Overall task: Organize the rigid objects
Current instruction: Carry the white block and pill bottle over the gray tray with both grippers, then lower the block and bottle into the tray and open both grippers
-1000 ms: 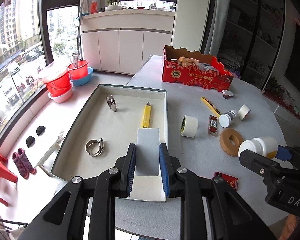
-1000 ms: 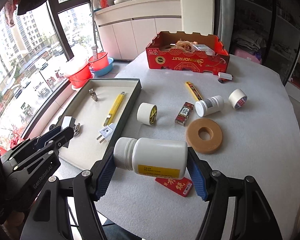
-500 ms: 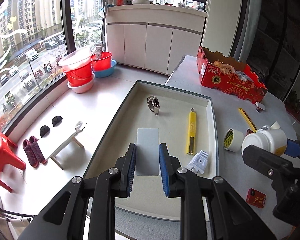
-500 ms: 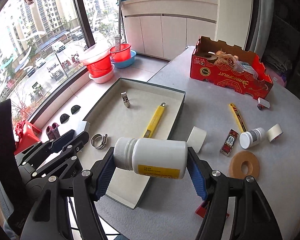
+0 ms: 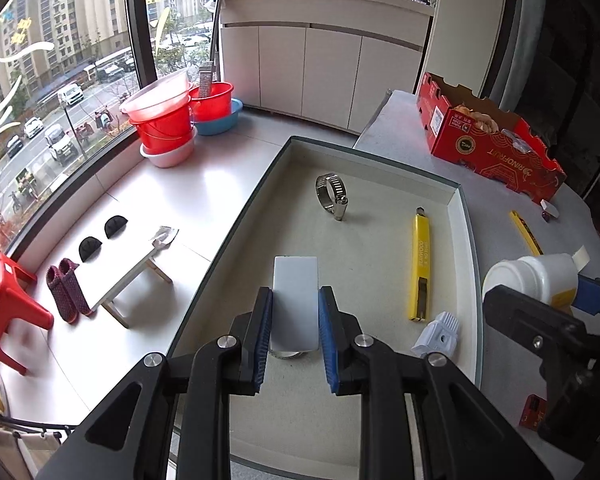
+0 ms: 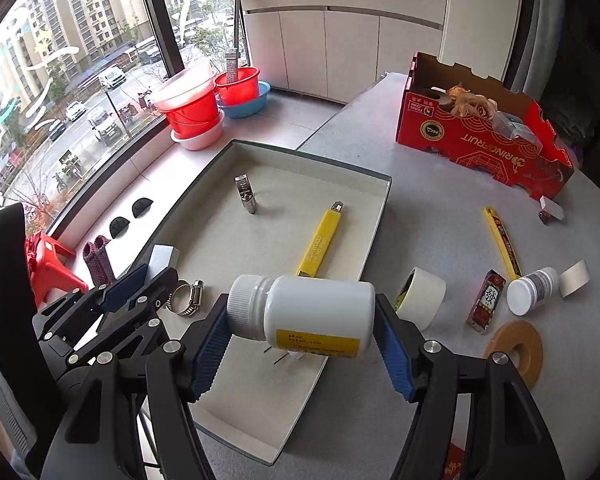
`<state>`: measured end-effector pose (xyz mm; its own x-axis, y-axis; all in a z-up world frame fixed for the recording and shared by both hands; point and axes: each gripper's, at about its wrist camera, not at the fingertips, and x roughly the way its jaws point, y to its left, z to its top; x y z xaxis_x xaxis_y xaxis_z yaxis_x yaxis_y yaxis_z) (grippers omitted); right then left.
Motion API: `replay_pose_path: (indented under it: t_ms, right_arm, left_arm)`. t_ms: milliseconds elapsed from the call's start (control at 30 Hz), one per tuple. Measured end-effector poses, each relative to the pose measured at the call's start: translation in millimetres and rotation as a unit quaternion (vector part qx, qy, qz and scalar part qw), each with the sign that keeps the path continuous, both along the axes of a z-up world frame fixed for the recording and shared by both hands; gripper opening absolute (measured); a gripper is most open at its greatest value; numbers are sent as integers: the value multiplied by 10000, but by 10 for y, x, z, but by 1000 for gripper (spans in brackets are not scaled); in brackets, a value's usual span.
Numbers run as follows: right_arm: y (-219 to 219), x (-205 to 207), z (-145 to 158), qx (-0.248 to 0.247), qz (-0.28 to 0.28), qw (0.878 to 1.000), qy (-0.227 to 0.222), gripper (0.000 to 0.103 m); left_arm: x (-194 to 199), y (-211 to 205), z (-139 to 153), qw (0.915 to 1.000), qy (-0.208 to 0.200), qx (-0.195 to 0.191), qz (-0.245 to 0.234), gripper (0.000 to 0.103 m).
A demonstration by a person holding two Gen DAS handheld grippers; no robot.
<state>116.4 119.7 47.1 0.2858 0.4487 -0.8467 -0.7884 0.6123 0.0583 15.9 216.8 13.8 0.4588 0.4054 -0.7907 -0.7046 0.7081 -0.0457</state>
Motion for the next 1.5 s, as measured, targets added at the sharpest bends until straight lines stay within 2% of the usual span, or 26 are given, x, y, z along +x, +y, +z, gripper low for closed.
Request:
replay_pose_path:
  t_ms: [500,933,1000,1033,1067,1100,1133,1167,1400,1500]
  right_arm:
    - [262,257,-236,-134,-145,9997,131,69]
    - [363,273,-396,-268,-18,9994,208,69]
    - [351,278,-401,-239,18,9993,284,70]
    - [349,281,-404,-237,40,9991,336,70]
    - [345,278,-403,-227,66,9990,378,73]
    - [334,267,-397,-247,35,9991,330,89]
    - [311,253,-376,-226,-1,9995,213,97]
    - [290,237,-352,-165,18,9998,138,99]
    - [205,136,-279,-180,130,9997,-63,102]
    - [160,104,-264,-192,137,9997,-35,102]
  left_arm:
    - [172,153,-167,9998,148,-109,9,24]
    - [279,151,-305,9992,272,-256,-107,25]
    - [264,137,-299,9991,195,-315,-187,45]
    - [250,130,-292,9991,158,-341,-208,74]
    - [233,121,-282,9992,128,-334,-200,95]
    - [211,107,-263,9994,87,-275,-170,100]
    - [191,94,-239,9998,103,-129,-76,102]
    - [173,86,-223,9999,109,-61,-72,103]
    - [52,85,-194,9995,-57,-305,-17,103]
    - [15,55,-198,9993,-11,-363,2,103]
